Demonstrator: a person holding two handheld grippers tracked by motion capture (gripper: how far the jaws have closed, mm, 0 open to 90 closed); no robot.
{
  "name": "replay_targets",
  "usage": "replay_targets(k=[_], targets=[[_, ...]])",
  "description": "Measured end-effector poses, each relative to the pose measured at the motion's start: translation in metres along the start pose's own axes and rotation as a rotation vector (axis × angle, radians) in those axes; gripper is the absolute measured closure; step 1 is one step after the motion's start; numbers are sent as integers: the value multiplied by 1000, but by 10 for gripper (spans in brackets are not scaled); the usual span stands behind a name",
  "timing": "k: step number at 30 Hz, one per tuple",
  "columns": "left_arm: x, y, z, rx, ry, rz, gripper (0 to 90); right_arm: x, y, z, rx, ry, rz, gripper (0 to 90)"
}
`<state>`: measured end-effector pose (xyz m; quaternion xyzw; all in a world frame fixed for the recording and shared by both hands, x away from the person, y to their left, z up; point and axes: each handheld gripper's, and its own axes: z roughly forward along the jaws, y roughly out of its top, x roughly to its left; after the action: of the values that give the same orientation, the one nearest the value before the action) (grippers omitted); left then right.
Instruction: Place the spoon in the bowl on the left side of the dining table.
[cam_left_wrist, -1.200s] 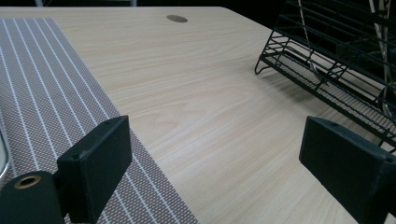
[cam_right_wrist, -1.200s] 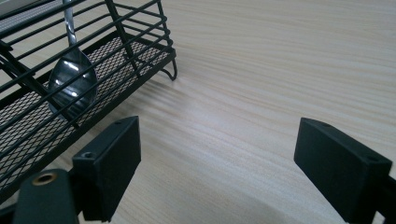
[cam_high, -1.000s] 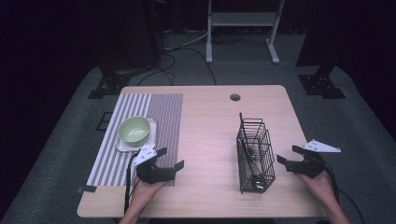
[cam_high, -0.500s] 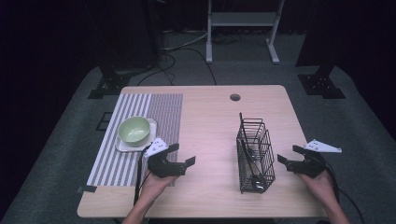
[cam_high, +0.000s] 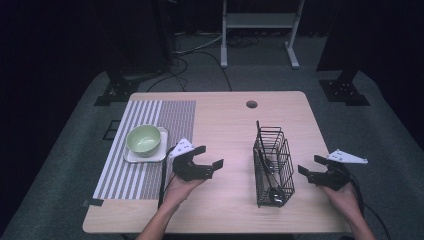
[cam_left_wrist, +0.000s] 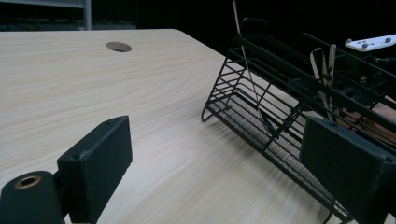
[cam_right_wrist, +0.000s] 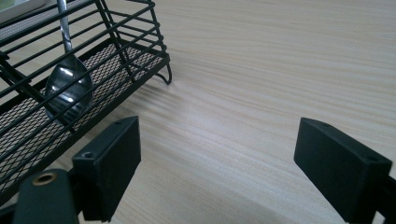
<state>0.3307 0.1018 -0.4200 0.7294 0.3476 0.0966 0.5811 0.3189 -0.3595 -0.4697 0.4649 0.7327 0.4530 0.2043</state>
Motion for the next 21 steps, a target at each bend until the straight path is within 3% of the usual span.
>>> replay_targets(k=[7,21], targets=[[-5,11,19,3,-16,12,85,-1,-1,0,0,0,3,136],[-13,25,42,15,-58,23,85,-2,-2,0,0,0,6,136]])
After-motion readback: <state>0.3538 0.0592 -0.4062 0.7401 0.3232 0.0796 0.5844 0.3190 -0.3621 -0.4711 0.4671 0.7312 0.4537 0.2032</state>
